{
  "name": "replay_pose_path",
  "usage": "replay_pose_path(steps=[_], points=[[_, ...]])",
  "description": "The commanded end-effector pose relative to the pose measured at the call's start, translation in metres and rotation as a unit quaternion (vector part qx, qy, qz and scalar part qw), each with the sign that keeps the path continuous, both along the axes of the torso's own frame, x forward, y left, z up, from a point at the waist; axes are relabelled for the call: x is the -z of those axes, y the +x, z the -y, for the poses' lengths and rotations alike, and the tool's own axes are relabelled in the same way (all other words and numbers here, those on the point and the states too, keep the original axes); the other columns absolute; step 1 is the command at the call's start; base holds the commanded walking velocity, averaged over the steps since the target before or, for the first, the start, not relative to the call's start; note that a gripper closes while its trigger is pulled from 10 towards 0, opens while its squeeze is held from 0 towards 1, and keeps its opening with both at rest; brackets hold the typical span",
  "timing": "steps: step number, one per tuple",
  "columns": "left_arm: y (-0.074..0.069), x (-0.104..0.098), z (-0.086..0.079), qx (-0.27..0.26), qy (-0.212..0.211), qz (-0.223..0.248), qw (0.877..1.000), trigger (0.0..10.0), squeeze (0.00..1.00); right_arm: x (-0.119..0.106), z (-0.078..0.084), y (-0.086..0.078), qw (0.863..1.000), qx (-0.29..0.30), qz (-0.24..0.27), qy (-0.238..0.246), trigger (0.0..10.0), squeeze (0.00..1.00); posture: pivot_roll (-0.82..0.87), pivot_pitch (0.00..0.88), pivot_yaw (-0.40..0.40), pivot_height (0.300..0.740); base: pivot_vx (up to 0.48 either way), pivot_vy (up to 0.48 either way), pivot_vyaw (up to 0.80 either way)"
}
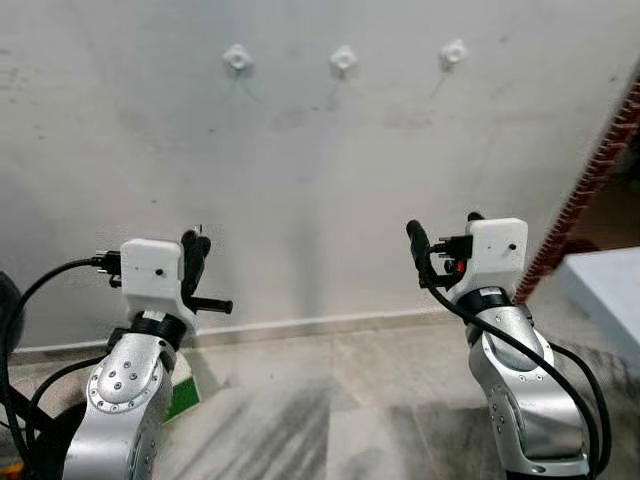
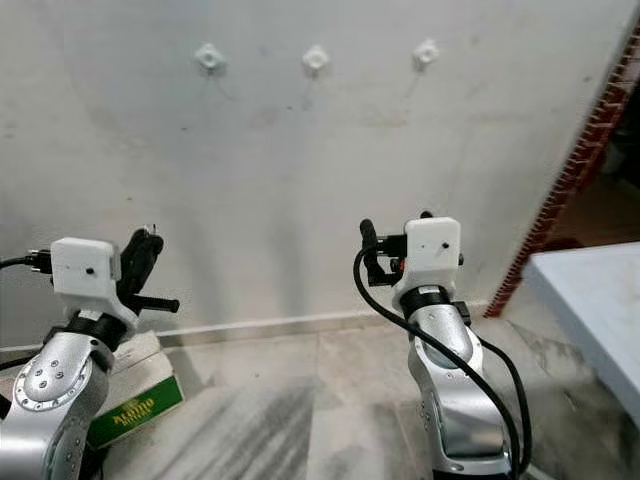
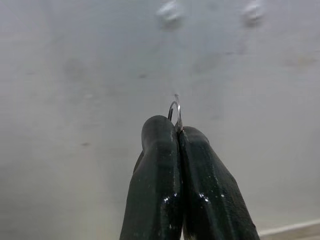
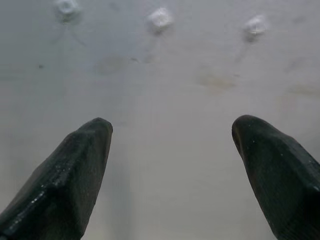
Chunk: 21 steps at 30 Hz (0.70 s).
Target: Hang keys on a hook
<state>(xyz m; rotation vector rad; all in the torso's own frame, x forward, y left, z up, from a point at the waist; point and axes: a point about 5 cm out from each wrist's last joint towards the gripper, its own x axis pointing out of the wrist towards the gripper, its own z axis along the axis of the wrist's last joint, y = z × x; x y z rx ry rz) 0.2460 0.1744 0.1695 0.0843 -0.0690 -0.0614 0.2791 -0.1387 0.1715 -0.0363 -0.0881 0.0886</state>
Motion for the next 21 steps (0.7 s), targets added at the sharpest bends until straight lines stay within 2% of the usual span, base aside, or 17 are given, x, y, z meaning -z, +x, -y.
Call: replay_pose_path(steps=[1,2,3,6,7,8,9,20,21], points=[[0.0008,-0.0037,-0.0024,-0.01,0.011,0.007,1.0,10.0,0.0,-0.004,-0.0018,0.0008,1.0,-0.004,0.008,0.004,4.0,0.0,0.06,0.0,0.004,0.74,0.0,0.0,0.0],[0.0009,-0.0037,-0.0021,-0.009,0.01,0.007,1.0,10.0,0.0,-0.0043,-0.0017,0.0007,1.0,-0.005,0.009,0.007,1.8,0.0,0.06,0.0,0.004,0.74,0.0,0.0,0.0],[0.0013,-0.0039,-0.0017,-0.009,0.01,0.007,1.0,10.0,0.0,-0.0044,-0.0016,0.0007,1.0,-0.006,0.01,0.009,0.0,0.0,0.06,0.0,0.005,0.74,0.0,0.0,0.0],[0.0022,-0.0043,-0.0011,-0.01,0.011,0.008,1.0,10.0,0.0,-0.0042,-0.0012,0.0015,1.0,-0.005,0.009,0.01,0.0,0.0,0.06,0.0,0.004,0.74,0.0,0.0,0.0],[0.0025,-0.0044,-0.0013,-0.01,0.011,0.009,1.0,10.0,0.0,-0.0034,-0.0009,0.002,1.0,-0.004,0.006,0.006,4.5,0.0,0.06,0.0,0.004,0.74,0.0,0.0,0.0],[0.0025,-0.0044,-0.0013,-0.01,0.011,0.009,1.0,10.0,0.0,-0.0034,-0.0009,0.002,1.0,-0.004,0.006,0.006,4.5,0.0,0.06,0.0,0.004,0.74,0.0,0.0,0.0],[0.0027,-0.0044,-0.0012,-0.01,0.011,0.009,1.0,10.0,0.0,-0.0032,-0.0006,0.0023,1.0,-0.003,0.004,0.004,10.0,0.0,0.06,0.0,0.004,0.74,0.0,0.0,0.0],[0.0041,-0.0048,-0.0005,-0.011,0.011,0.009,1.0,10.0,0.0,-0.0008,0.0004,0.0027,1.0,-0.004,-0.001,0.006,10.0,0.0,0.06,0.0,0.005,0.74,0.0,0.0,0.0],[0.0042,-0.0048,-0.0004,-0.011,0.011,0.009,1.0,10.0,0.0,-0.0014,0.0002,0.0023,1.0,-0.006,0.002,0.012,0.0,0.0,0.06,0.0,0.005,0.74,0.0,0.0,0.0]])
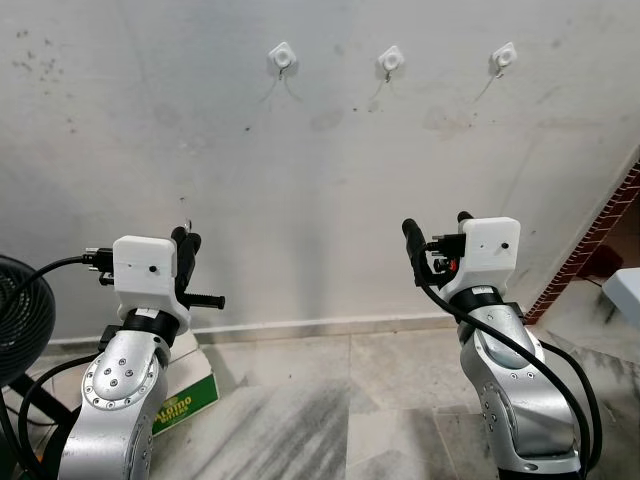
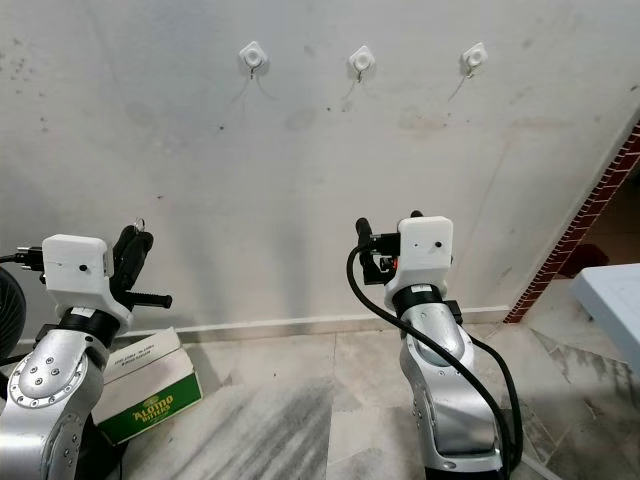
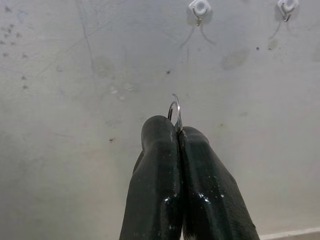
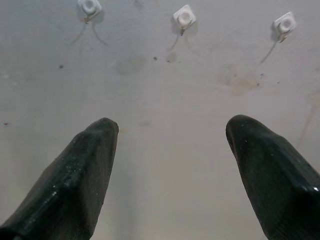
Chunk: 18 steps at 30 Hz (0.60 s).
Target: Hang keys on a hook
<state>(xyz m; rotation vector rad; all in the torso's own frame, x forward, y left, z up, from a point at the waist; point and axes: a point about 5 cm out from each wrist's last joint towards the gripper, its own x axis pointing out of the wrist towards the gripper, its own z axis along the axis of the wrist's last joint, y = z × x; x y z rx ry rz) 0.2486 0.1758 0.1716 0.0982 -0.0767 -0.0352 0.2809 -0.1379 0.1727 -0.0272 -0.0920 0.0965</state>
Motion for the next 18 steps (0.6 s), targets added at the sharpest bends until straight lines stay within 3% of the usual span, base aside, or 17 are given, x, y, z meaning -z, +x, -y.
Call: replay_pose_path(steps=[1,18], points=[[0.0015,-0.0025,0.0011,0.002,0.005,0.004,1.0,10.0,0.0,-0.0013,0.0004,-0.0004,1.0,-0.007,0.004,0.021,0.0,0.0,0.06,0.0,0.005,0.74,0.0,0.0,0.0],[0.0012,-0.0041,-0.0041,-0.017,0.013,0.009,1.0,10.0,0.0,0.0018,-0.0053,-0.0012,1.0,-0.021,-0.004,0.015,0.0,0.0,0.07,0.0,0.004,0.74,0.0,0.0,0.0]])
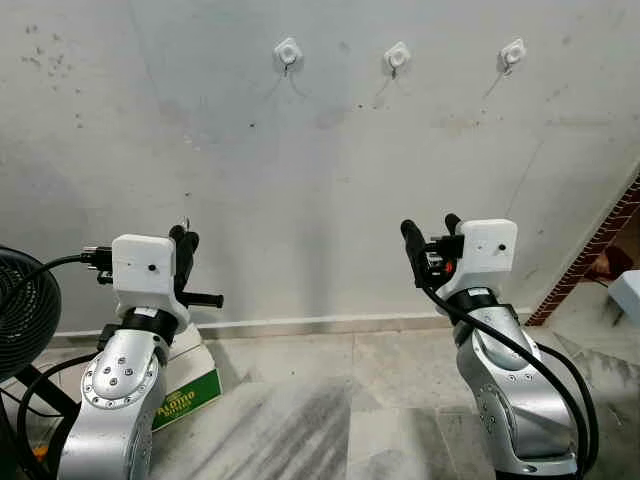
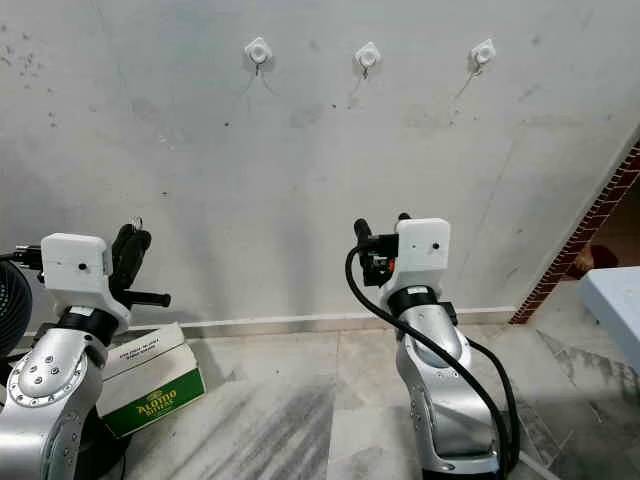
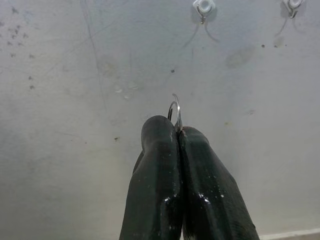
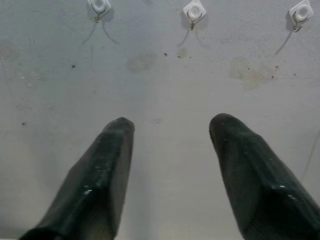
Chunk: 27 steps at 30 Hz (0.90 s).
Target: Hang keys on a hook
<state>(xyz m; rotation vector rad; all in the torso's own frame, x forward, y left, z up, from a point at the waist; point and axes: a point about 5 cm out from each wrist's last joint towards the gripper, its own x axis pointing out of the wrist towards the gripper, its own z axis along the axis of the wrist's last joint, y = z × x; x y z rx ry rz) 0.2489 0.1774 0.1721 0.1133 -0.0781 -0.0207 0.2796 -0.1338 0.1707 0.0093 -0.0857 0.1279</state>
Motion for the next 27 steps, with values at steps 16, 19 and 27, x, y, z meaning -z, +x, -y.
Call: replay_pose_path(steps=[16,19,27], points=[[0.002,-0.006,-0.007,-0.029,0.014,0.014,0.999,10.0,0.0,0.002,-0.012,-0.003,0.999,-0.037,-0.007,0.021,10.0,1.0,0.07,0.0,0.006,0.74,0.0,0.0,0.0],[0.002,-0.006,-0.009,-0.03,0.008,0.015,0.999,10.0,0.0,0.001,-0.012,-0.003,0.999,-0.041,-0.006,0.02,10.0,1.0,0.07,0.0,0.005,0.74,0.0,0.0,0.0],[0.001,-0.006,-0.009,-0.025,0.007,0.016,1.0,10.0,0.0,0.001,-0.017,-0.004,0.998,-0.058,-0.004,0.02,10.0,1.0,0.07,0.0,0.005,0.74,0.0,0.0,0.0]])
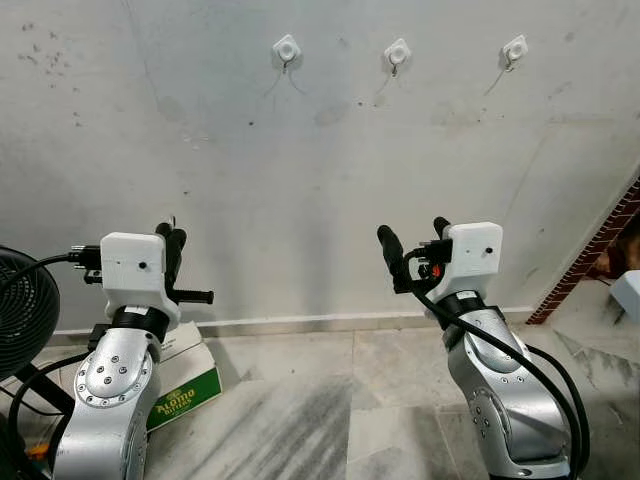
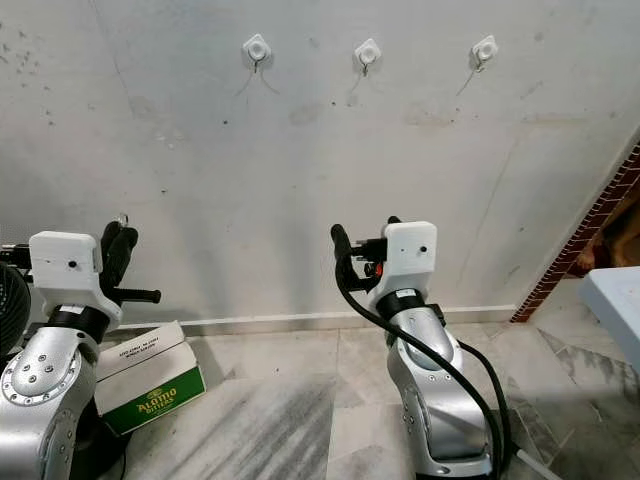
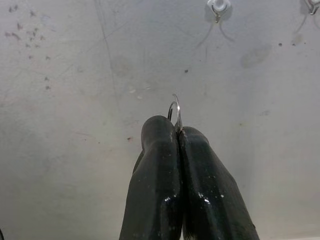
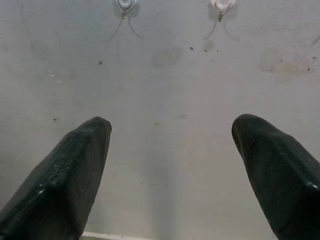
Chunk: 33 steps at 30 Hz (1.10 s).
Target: Hang keys on a hook
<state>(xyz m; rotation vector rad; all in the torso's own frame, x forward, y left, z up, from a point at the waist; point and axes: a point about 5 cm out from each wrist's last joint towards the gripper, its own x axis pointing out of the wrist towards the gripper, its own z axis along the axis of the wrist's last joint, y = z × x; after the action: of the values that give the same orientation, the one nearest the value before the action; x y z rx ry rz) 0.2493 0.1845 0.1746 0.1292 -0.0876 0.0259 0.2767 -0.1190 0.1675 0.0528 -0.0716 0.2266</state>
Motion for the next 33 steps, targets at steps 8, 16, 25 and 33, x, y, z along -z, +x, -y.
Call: replay_pose_path(steps=[8,16,25,33], points=[[0.0007,-0.0033,0.0001,0.004,-0.003,0.01,1.0,10.0,0.0,-0.0028,-0.0043,-0.0017,1.0,-0.018,0.006,-0.006,10.0,1.0,0.07,0.0,0.006,0.74,0.172,0.0,0.0],[0.0014,-0.0036,0.0013,0.009,-0.005,0.011,1.0,10.0,0.0,-0.0028,-0.005,-0.0016,1.0,-0.021,0.006,-0.009,10.0,0.16,0.07,0.0,0.006,0.74,0.337,0.0,0.0],[0.0021,-0.0039,0.0022,0.012,-0.005,0.013,1.0,10.0,0.0,-0.0032,-0.0054,-0.0008,1.0,-0.021,0.008,-0.013,10.0,0.0,0.07,0.0,0.007,0.74,0.386,0.0,0.0],[0.0022,-0.0036,0.0028,0.011,-0.005,0.012,1.0,10.0,0.0,-0.0033,-0.0057,-0.0001,1.0,-0.02,0.008,-0.013,10.0,0.0,0.07,0.0,0.009,0.74,0.39,0.0,0.0]])
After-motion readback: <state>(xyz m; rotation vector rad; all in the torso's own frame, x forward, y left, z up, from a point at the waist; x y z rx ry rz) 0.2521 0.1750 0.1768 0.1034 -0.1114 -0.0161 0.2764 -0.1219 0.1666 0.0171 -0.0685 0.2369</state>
